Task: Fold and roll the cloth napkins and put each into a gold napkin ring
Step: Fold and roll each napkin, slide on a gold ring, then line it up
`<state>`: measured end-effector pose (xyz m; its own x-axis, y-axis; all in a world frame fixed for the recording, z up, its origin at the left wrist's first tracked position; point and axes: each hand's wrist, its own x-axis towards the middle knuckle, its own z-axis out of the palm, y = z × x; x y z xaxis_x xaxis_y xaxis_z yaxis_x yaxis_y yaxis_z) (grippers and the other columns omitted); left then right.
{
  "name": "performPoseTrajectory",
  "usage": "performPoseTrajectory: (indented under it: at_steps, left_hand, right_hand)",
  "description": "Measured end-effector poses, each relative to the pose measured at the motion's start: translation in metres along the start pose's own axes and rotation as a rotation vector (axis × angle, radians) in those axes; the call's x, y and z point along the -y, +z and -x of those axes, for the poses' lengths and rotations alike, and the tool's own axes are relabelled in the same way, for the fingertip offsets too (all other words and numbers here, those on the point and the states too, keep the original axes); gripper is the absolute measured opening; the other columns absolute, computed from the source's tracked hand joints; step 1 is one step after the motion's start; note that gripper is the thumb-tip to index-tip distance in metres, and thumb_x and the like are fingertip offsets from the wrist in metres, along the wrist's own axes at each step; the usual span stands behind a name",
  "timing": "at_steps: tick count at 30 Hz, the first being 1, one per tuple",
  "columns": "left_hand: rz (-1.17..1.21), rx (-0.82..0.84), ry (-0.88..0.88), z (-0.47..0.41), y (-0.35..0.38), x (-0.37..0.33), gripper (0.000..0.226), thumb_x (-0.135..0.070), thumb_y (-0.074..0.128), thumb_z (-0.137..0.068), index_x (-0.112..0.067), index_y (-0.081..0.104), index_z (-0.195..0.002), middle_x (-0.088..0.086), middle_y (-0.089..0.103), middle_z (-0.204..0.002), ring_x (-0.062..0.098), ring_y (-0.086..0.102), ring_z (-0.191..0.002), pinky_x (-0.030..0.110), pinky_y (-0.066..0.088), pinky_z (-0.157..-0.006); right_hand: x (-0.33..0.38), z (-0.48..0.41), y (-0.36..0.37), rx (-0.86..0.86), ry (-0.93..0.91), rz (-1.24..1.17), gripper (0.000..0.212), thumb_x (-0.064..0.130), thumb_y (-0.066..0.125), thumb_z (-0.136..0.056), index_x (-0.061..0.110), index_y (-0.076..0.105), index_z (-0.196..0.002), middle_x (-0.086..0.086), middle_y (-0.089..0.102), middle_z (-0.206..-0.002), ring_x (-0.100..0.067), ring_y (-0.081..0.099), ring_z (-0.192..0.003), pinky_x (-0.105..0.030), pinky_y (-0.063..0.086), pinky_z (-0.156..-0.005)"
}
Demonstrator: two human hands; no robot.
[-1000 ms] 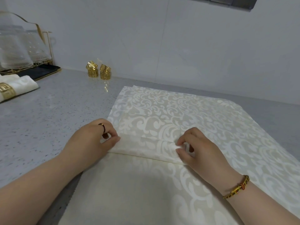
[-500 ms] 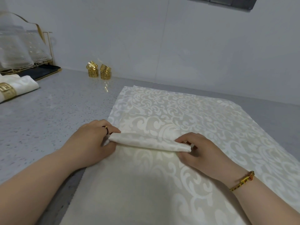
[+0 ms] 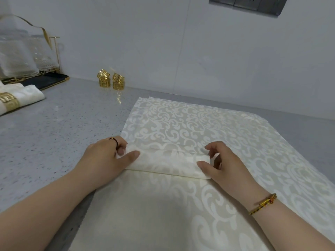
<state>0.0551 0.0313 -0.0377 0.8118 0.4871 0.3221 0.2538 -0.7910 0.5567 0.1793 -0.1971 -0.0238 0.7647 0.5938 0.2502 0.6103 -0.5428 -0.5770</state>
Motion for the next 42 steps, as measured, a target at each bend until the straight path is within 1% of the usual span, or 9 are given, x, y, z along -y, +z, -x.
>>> performPoseTrajectory:
  at_steps: [3,8,14,20,26,32,35,38,42]
  left_hand:
    - [0.021,-0.07,0.093,0.002,0.002,0.0,0.027,-0.031,0.063,-0.083,-0.028,0.049,-0.106,-0.014,0.045,-0.1,0.006,0.044,-0.089,0.026,0.036,-0.089]
    - [-0.19,0.038,0.578,-0.002,0.0,0.007,0.034,-0.027,0.038,-0.085,-0.02,0.071,-0.087,-0.003,0.07,-0.09,0.008,0.05,-0.09,0.02,0.037,-0.08]
    - [-0.131,0.217,0.345,0.001,-0.001,0.007,0.112,-0.097,0.012,-0.036,-0.039,0.046,-0.126,-0.032,0.028,-0.116,-0.011,0.028,-0.116,-0.007,0.01,-0.085]
    - [0.027,0.219,0.194,0.006,-0.006,-0.001,0.02,-0.045,0.057,-0.083,-0.048,0.047,-0.1,-0.031,0.043,-0.103,-0.009,0.042,-0.096,-0.005,0.029,-0.075]
    - [0.279,0.148,0.02,0.008,-0.007,-0.007,0.02,-0.033,0.055,-0.086,-0.051,0.045,-0.084,-0.017,0.051,-0.086,-0.003,0.048,-0.079,0.008,0.032,-0.064]
    - [0.133,0.077,-0.017,0.005,0.003,-0.01,0.022,-0.044,0.047,-0.09,-0.036,0.05,-0.11,0.001,0.058,-0.097,0.014,0.049,-0.081,0.021,0.032,-0.07]
    - [-0.037,-0.018,0.078,0.002,0.005,-0.008,0.055,-0.053,0.041,-0.078,-0.025,0.048,-0.126,-0.007,0.052,-0.108,0.012,0.047,-0.097,0.024,0.03,-0.089]
    - [-0.133,-0.09,0.334,0.001,0.007,-0.008,0.032,-0.029,0.053,-0.082,-0.019,0.063,-0.11,0.0,0.063,-0.111,0.015,0.055,-0.1,0.023,0.033,-0.091]
    - [-0.164,0.127,0.578,0.0,-0.001,-0.023,0.047,-0.042,0.03,-0.077,-0.031,0.068,-0.102,-0.024,0.059,-0.109,0.002,0.047,-0.105,0.003,0.035,-0.087]
  right_hand:
    - [0.0,-0.001,0.002,-0.103,-0.229,0.12,0.015,0.018,0.064,-0.081,0.019,0.059,-0.095,0.024,0.042,-0.099,-0.004,0.048,-0.083,-0.007,0.037,-0.07]
    - [0.001,0.003,-0.005,0.084,-0.33,0.202,0.047,0.05,0.043,-0.074,0.018,0.068,-0.098,0.01,0.065,-0.101,-0.007,0.054,-0.096,-0.005,0.034,-0.082]
    - [-0.001,0.002,-0.007,0.152,-0.311,0.262,0.041,0.032,0.063,-0.083,0.025,0.053,-0.122,0.017,0.051,-0.119,0.003,0.038,-0.104,0.002,0.024,-0.087]
    - [0.003,0.007,-0.013,0.125,-0.17,0.026,0.013,0.02,0.064,-0.082,0.031,0.063,-0.089,0.016,0.064,-0.083,-0.003,0.052,-0.089,-0.004,0.037,-0.078]
    - [0.01,0.01,-0.011,0.182,0.03,-0.331,0.007,0.016,0.062,-0.083,0.022,0.062,-0.078,-0.017,0.066,-0.082,-0.019,0.058,-0.067,-0.025,0.048,-0.064]
    - [0.006,0.006,-0.002,0.102,-0.022,-0.118,0.017,0.021,0.06,-0.084,0.036,0.05,-0.082,0.015,0.052,-0.081,-0.001,0.049,-0.058,-0.013,0.041,-0.06]
    - [0.005,0.006,-0.001,0.084,-0.109,-0.003,0.033,0.021,0.062,-0.084,0.044,0.039,-0.085,0.022,0.043,-0.095,-0.001,0.049,-0.076,-0.007,0.039,-0.069]
    - [0.004,0.005,0.004,0.05,-0.205,0.082,0.013,0.025,0.061,-0.082,0.033,0.051,-0.084,0.024,0.041,-0.093,0.003,0.045,-0.086,-0.005,0.035,-0.073]
    - [0.001,0.003,0.008,-0.071,-0.376,0.209,0.019,0.028,0.047,-0.074,0.017,0.061,-0.07,0.011,0.054,-0.078,-0.008,0.042,-0.077,-0.013,0.035,-0.072]
